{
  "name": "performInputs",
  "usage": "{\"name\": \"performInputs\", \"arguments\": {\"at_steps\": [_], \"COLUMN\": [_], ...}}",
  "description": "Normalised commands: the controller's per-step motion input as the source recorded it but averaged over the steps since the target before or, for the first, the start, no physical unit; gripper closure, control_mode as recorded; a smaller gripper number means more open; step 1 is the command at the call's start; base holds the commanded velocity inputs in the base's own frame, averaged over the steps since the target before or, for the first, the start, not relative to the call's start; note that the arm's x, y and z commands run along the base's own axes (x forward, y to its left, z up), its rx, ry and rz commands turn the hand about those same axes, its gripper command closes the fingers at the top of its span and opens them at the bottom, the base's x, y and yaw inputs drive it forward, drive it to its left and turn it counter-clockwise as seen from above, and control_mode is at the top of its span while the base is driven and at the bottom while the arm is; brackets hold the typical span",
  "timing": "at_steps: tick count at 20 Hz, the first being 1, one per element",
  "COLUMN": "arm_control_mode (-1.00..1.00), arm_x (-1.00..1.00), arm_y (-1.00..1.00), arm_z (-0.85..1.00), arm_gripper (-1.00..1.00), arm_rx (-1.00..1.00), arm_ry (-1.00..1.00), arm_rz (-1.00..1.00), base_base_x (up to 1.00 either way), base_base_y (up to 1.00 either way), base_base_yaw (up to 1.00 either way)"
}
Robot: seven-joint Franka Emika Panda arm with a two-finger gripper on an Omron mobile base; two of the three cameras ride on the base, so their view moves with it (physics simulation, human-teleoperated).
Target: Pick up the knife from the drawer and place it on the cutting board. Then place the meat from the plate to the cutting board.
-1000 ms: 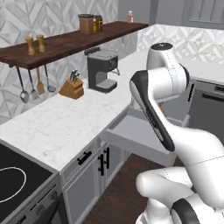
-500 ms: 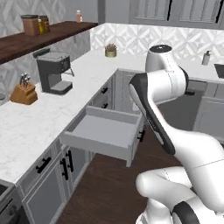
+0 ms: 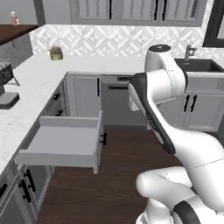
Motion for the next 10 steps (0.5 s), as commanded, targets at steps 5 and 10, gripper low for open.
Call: {"name": "performInputs", "arguments": {"at_steps": [5,10], "arm_control_mode": [1.0,1.0], "arm_x": [0.0,0.0], "arm_y": [0.0,0.0], "arm_z": [0.0,0.0], "arm_gripper": [1.0,1.0], "arm_rx": [0.0,0.0], "arm_ry": [0.0,0.0], "arm_rz": [0.0,0.0], "base_base_x": [-0.26,-0.26], "base_base_y": [-0.31,-0.38], "base_base_yaw": [-0.46,-0.41]}}
